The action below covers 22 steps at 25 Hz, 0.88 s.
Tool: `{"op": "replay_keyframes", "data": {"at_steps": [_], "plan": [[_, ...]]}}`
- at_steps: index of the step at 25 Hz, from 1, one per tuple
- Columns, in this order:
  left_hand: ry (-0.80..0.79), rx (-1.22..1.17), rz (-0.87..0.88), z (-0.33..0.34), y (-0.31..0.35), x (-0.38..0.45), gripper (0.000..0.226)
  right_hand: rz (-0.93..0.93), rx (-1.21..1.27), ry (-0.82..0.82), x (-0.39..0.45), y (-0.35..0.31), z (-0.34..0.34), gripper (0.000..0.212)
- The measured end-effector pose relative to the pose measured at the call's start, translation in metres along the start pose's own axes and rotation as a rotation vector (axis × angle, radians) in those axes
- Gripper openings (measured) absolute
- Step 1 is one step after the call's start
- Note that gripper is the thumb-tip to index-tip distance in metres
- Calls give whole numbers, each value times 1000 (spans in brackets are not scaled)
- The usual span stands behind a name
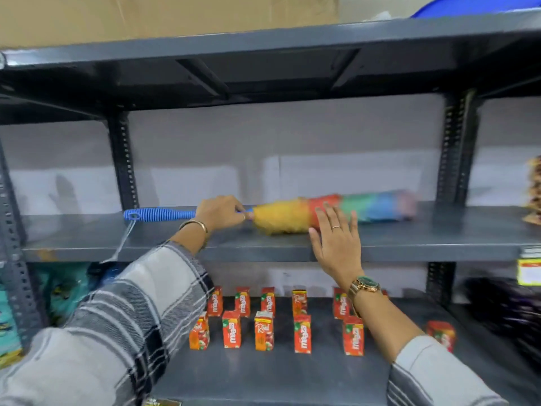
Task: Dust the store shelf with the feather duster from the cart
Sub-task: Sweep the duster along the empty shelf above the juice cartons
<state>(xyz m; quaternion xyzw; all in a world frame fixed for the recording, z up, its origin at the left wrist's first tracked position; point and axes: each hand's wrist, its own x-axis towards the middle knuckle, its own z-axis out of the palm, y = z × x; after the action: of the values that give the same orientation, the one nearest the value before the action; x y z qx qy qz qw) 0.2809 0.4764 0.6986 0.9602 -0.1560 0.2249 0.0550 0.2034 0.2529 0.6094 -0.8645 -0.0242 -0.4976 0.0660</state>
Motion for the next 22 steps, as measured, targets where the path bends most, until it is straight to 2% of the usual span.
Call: {"op": "replay_keyframes", "data": {"at_steps": [2,4,7,10,13,16,18,22], "plan": [[-27,38,25,15,24,2,42,42,-69,-14,-7,30,-11,55],[38,65,42,22,66,11,44,102,-113,-31,-15,53,-20,59],[19,-61,141,16,113,27,42,188,-153,-30,-22,82,-32,64],[-44,-70,210,28,148,30,42,220,-205,14,-27,102,-42,55],[19,-63,197,33,205,30,44,242,-265,63,-32,121,-54,54],[-117,-218,272,28,234,48,47,293,-348,93,-37,140,-69,55],[-185,-190,257,33,226,50,48,293,-347,106,-40,143,-71,54],[120,-60,139,45,212,47,41,273,-359,89,-42,139,-70,51]]}}
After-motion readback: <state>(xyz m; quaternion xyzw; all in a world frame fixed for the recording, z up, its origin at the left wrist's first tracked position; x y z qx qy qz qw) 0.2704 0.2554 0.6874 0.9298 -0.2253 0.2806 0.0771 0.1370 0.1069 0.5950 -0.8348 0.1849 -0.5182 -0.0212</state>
